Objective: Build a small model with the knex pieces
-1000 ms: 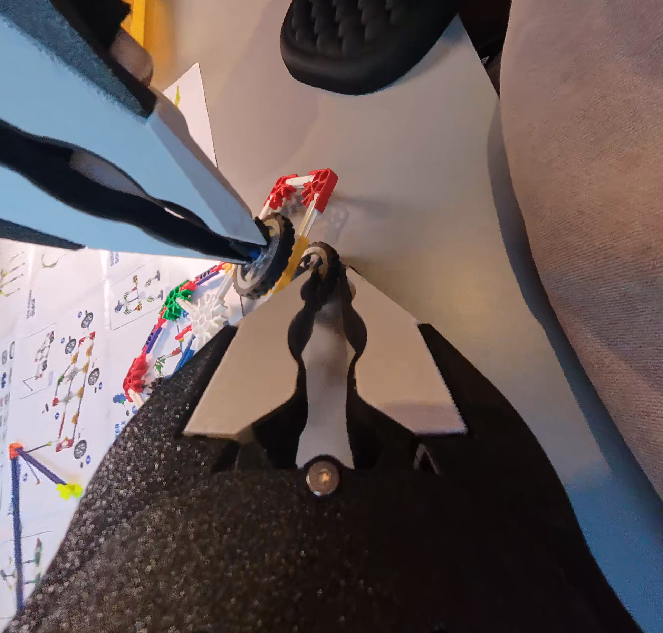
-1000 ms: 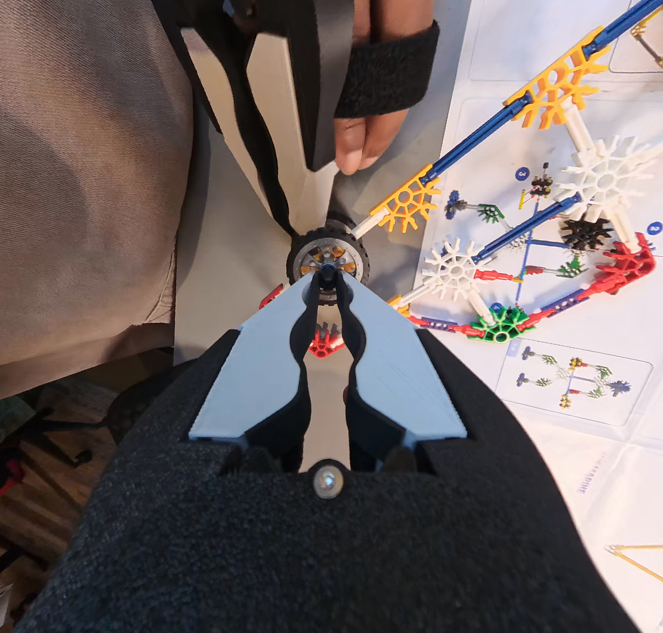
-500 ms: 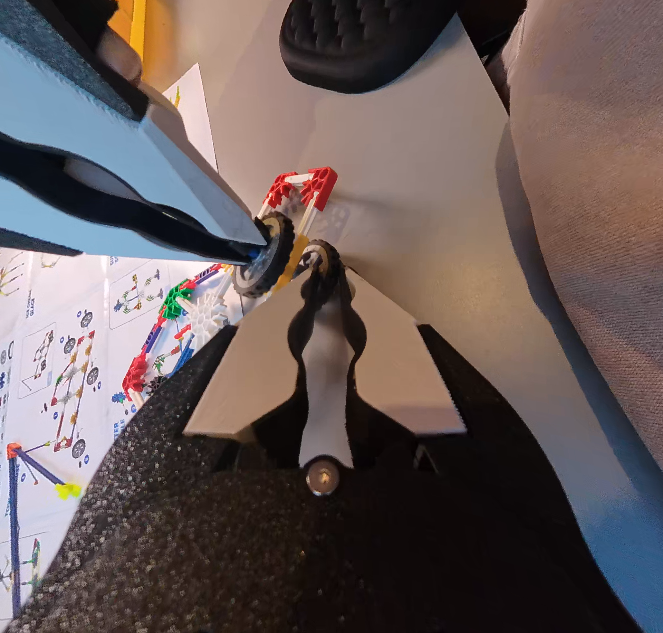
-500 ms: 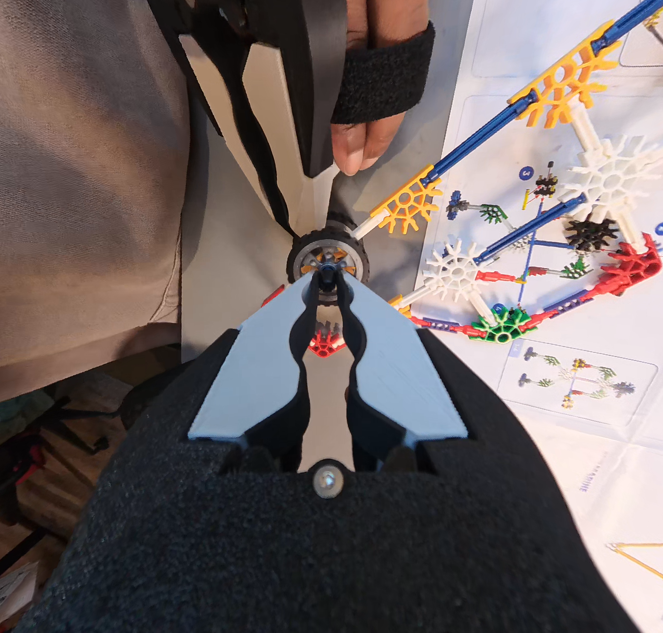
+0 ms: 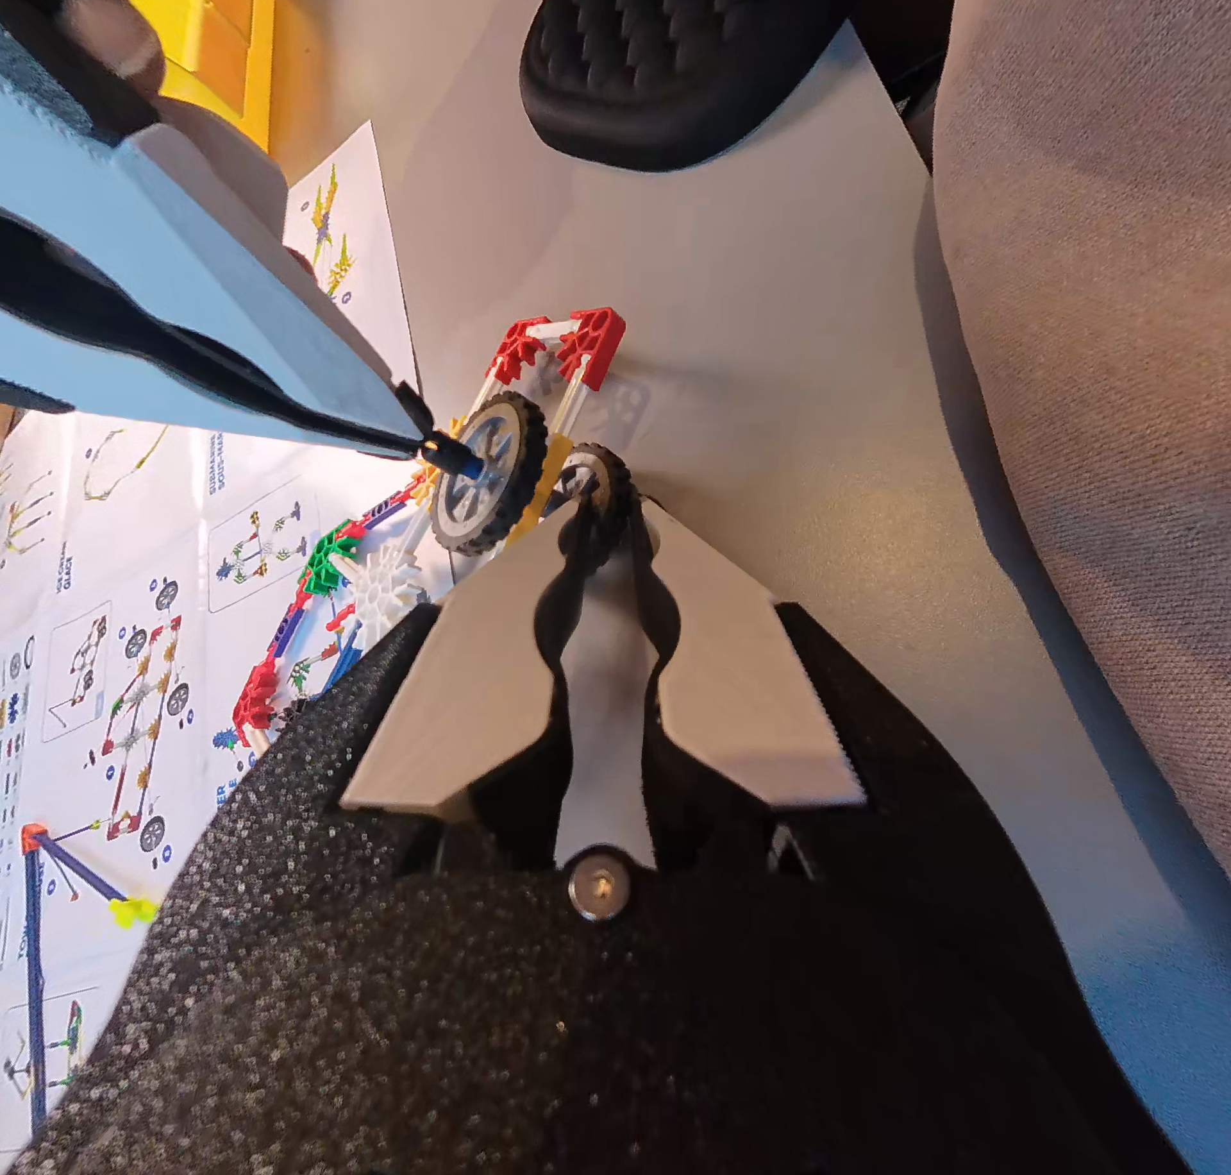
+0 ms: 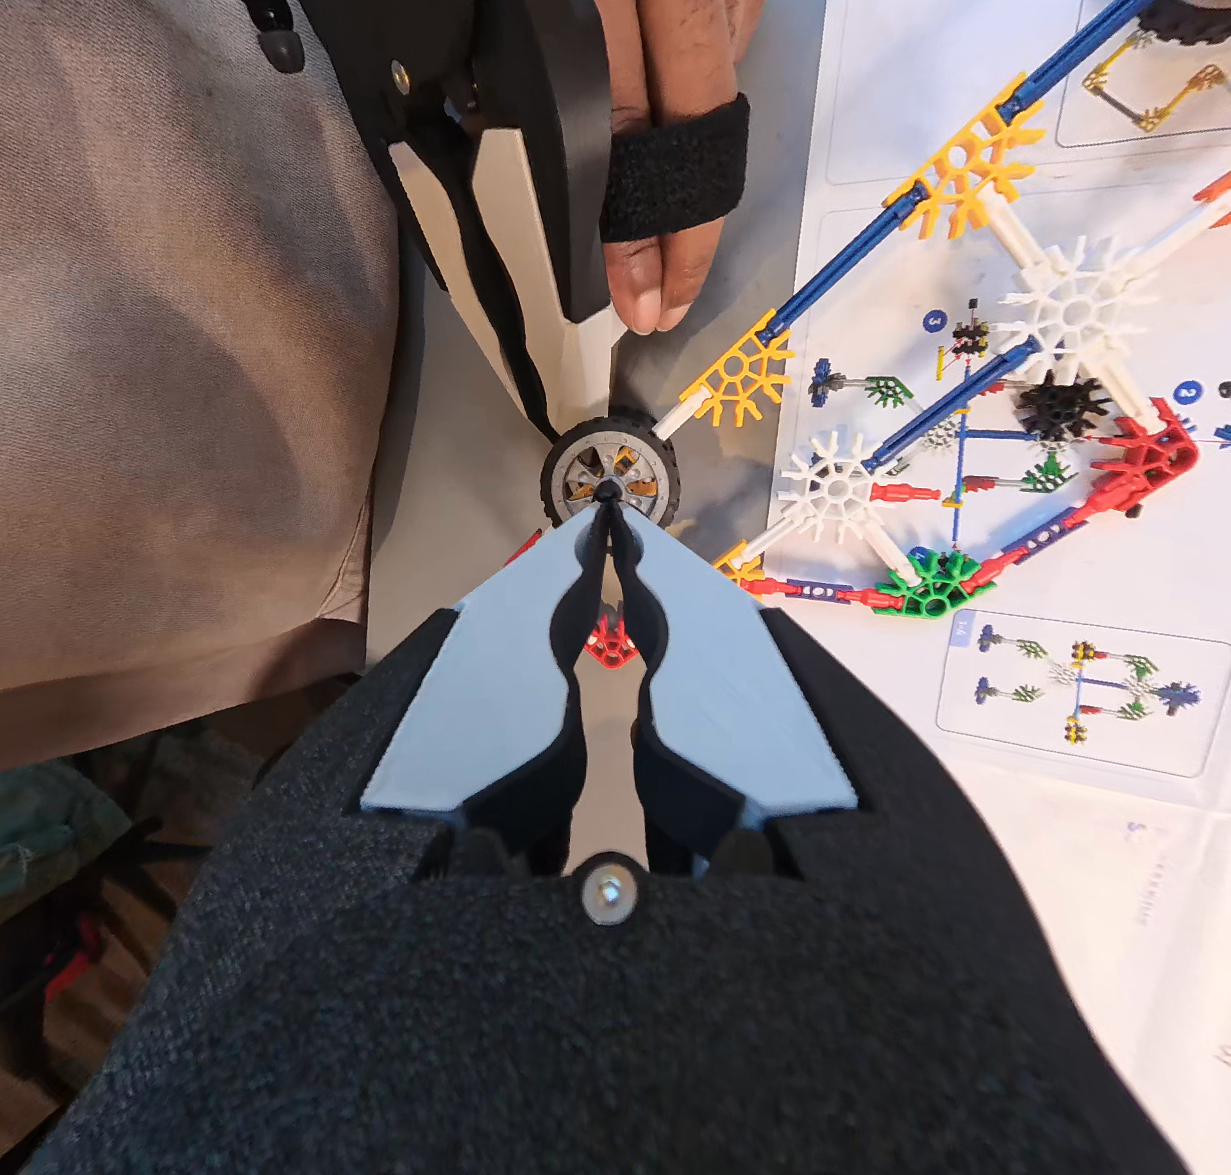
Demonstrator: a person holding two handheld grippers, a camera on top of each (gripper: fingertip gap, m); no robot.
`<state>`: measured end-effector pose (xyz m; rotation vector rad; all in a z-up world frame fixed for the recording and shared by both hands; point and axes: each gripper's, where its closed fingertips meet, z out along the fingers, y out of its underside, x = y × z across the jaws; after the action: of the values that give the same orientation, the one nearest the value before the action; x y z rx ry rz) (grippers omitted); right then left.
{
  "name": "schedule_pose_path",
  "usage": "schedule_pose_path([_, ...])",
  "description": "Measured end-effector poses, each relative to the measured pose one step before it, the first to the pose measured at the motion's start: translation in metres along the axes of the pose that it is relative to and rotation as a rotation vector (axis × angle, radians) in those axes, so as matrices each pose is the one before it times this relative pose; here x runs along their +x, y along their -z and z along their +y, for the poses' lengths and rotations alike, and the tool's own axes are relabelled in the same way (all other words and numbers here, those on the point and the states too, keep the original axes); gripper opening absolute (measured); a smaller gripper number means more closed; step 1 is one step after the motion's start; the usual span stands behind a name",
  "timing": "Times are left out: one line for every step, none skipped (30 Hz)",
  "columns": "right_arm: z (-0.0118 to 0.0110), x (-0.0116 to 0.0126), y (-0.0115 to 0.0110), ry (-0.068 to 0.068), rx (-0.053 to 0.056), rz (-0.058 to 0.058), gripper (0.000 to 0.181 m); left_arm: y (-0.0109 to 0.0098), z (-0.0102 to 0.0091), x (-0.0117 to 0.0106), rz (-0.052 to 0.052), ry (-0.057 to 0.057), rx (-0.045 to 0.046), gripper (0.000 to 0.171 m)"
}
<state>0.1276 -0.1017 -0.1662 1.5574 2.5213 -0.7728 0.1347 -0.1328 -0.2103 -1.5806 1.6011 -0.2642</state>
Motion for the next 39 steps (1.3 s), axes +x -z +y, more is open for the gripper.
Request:
schedule_pose_path([0.00001, -0.00031, -0.00014, 0.0011, -0.0107, 0.0022, 0.0, -0.0001, -0.00013, -0.00004, 0.0003, -0.0014, 0.00043, 0.009])
schedule_pose_path([0.00012, -0.00032, -0.0001, 0.0048, -0.016, 0.0047, 0.0, -0.00011, -0.00007, -0.00006, -0.0003, -0.0024, 0.00035, 0.009])
schedule_pose_path([0.00032, -0.00023, -0.00017, 0.0131, -0.0208, 0.0092, 0.0, -0.00015, -0.00021, -0.00018, -0.0011, -0.0022, 0.00186, 0.009])
schedule_pose_path([0.00071, 0.00029, -0.00008, 0.012, -0.0287, 0.0108, 0.0, -0.00032, -0.0002, -0.00014, -0.0017, -0.0032, 0.0021, 0.009])
schedule_pose_path([-0.00025, 0.00032, -0.00021, 0.0132, -0.0242, 0.0089, 0.0, -0.00012, -0.00022, -0.00021, -0.0018, -0.0044, 0.00058, 0.009])
schedule_pose_path([-0.00007, 0.00042, -0.00014, 0.0098, -0.0272, 0.0052, 0.0, -0.00004, -0.00008, -0.00021, -0.0021, -0.0067, -0.00021, 0.009])
schedule_pose_path([0.0005, 0.00006, -0.0002, 0.01, -0.0284, 0.0015, 0.0, -0.00013, 0.00005, -0.00003, -0.0017, -0.006, 0.00027, 0.009])
schedule_pose_path([0.00093, 0.0002, -0.00042, 0.0123, -0.0313, 0.0017, 0.0, -0.00016, -0.00016, -0.00013, -0.0011, -0.0018, 0.00098, 0.009])
schedule_pose_path([0.00011, -0.0002, -0.00065, 0.0148, -0.0239, -0.0008, 0.0, -0.00004, -0.00002, 0.00008, -0.0007, -0.0026, 0.00062, 0.009])
schedule_pose_path([-0.00119, 0.00016, -0.00003, 0.0117, -0.0144, -0.001, 0.0, 0.00006, 0.0002, -0.00007, -0.0015, -0.0047, -0.0001, 0.008])
schedule_pose_path([-0.00079, 0.00017, -0.00005, 0.0097, -0.0152, -0.0009, 0.0, 0.00014, 0.00016, -0.00003, -0.0026, -0.0045, -0.00015, 0.008])
schedule_pose_path([-0.00051, -0.00004, -0.00006, 0.0108, -0.0144, -0.0012, 0.0, 0.00005, 0.00019, -0.00003, -0.0022, -0.0028, -0.00002, 0.008])
schedule_pose_path([-0.00093, -0.00013, 0.0, 0.0074, -0.0091, -0.0011, 0.0, -0.00002, 0.00016, 0.00012, -0.0016, -0.0023, -0.00089, 0.008])
schedule_pose_path([-0.00067, 0.00025, -0.00013, 0.0051, -0.0093, 0.0026, 0.0, 0.00008, 0.00013, 0.00002, -0.0012, -0.0004, -0.0008, 0.008])
schedule_pose_path([-0.00048, 0.00011, -0.00003, 0.0087, -0.0111, 0.004, 0.0, 0.00006, 0.00006, 0.00003, 0.0001, 0.0005, 0.00007, 0.008])
schedule_pose_path([-0.00001, 0.00046, -0.00006, 0.0071, -0.0147, 0.0071, 0.0, 0.00003, 0.00015, -0.00014, 0.0004, 0.0001, 0.0003, 0.008])
schedule_pose_path([0.00085, 0.00009, -0.00014, 0.0104, -0.0201, 0.006, 0.0, -0.00002, -0.00013, -0.00014, 0.0003, -0.0008, 0.00062, 0.008])
schedule_pose_path([0.00349, 0.00076, -0.00059, 0.0087, -0.0333, 0.0063, 0.0, -0.0004, -0.00046, -0.00043, -0.0028, -0.0032, 0.00156, 0.008])
schedule_pose_path([0.00641, 0.0025, -0.0026, 0.0161, -0.047, 0.0159, 0.0, -0.00033, -0.00134, 0.00005, 0.0012, -0.0042, 0.00412, 0.008])
schedule_pose_path([0.00292, 0.00078, -0.00306, 0.0196, -0.0193, 0.0044, 0.0, -0.00012, -0.00118, 0.0008, 0.0057, -0.0044, 0.00118, 0.008])
schedule_pose_path([-0.00329, -0.00084, 0.00147, -0.0085, 0.0261, -0.0113, 0.0, 0.00013, -0.00023, 0.00038, 0.0005, -0.0099, -0.0007, 0.007])
schedule_pose_path([-0.00152, 0.00076, 0.00053, -0.0055, 0.0165, 0.0019, 0.0, 0.00021, 0.00025, -0.00002, -0.0043, -0.0059, -0.00003, 0.007])
schedule_pose_path([0.00026, 0.00043, -0.00027, 0.0045, 0.0069, 0.0039, 0.0, 0.00016, 0.00011, 0.0001, -0.0022, 0.0014, 0.00165, 0.007])
schedule_pose_path([-0.00112, -0.00031, 0.00038, 0.0005, 0.0157, -0.0005, 0.0, 0.00011, 0.00005, 0.00001, 0.001, 0.002, 0.00107, 0.007])
schedule_pose_path([-0.00159, -0.00121, 0.0007, -0.0055, 0.0243, -0.01, 0.0, 0.00017, -0.00008, 0.00033, 0.003, -0.0015, 0.00098, 0.007])
schedule_pose_path([-0.00286, -0.00249, 0.0008, -0.0109, 0.0361, -0.0202, 0.0, 0.0001, -0.00033, 0.00058, 0.0032, -0.0044, 0.00148, 0.007])
schedule_pose_path([-0.00251, -0.00299, 0.0007, -0.0101, 0.0339, -0.0219, 0.0, -0.00013, -0.00013, 0.00098, 0.0024, -0.0043, 0.00126, 0.008])
schedule_pose_path([-0.00213, -0.00288, 0.00016, -0.0049, 0.0288, -0.019, 0.0, -0.0004, -0.00009, 0.00132, 0.0027, -0.0018, 0.00039, 0.008])
schedule_pose_path([-0.00159, -0.00197, -0.00007, -0.0063, 0.0216, -0.0137, 0.0, -0.00066, -0.00016, 0.00111, 0.0009, -0.0026, -0.00075, 0.008])
schedule_pose_path([-0.00043, -0.00034, -0.00006, -0.0046, 0.0135, -0.0045, 0.0, -0.00024, -0.00006, 0.00016, -0.0037, -0.0078, -0.0018, 0.008])
schedule_pose_path([0.00035, 0.00132, 0.00024, -0.0071, 0.0083, 0.0057, 0.0, 0.00012, -0.0001, -0.00051, -0.0028, -0.0037, -0.00066, 0.008])
schedule_pose_path([0.00097, 0.00078, -0.00002, -0.0033, 0.0003, 0.0059, 0.0, -0.00009, -0.00011, -0.00053, -0.0012, 0.0012, 0.00067, 0.008])
schedule_pose_path([0.0003, -0.00039, -0.00005, 0.002, -0.0001, 0.0042, 0.0, -0.00029, -0.00021, -0.0001, -0.0021, -0.0048, 0.00001, 0.008])
schedule_pose_path([-0.00011, -0.00144, -0.00007, 0.0043, -0.0046, 0.0022, 0.0, -0.0004, -0.00008, 0.00036, -0.0009, -0.0084, -0.00043, 0.008])
schedule_pose_path([-0.00036, -0.00182, -0.00033, 0.0076, -0.0069, 0.002, 0.0, -0.00021, -0.00006, 0.00045, -0.0008, -0.0079, -0.00073, 0.008])
schedule_pose_path([0.00025, -0.00017, -0.00003, 0.0053, -0.0133, 0.0101, 0.0, -0.00013, 0.00002, -0.00002, -0.0019, -0.006, 0.00157, 0.008])
schedule_pose_path([0.00016, 0.0005, 0.00001, 0.0049, -0.0127, 0.0115, 0.0, -0.00006, -0.00009, -0.00024, -0.0003, 0.0, 0.00261, 0.008])
schedule_pose_path([0.00062, 0.00157, -0.00003, 0.0043, -0.0154, 0.0163, 0.0, -0.00001, -0.00012, -0.00069, -0.0021, -0.0004, 0.00108, 0.008])
schedule_pose_path([0.00212, 0.00287, -0.00059, 0.006, -0.0216, 0.0234, 0.0, -0.00015, -0.00006, -0.00098, -0.0039, -0.0034, -0.00114, 0.007])
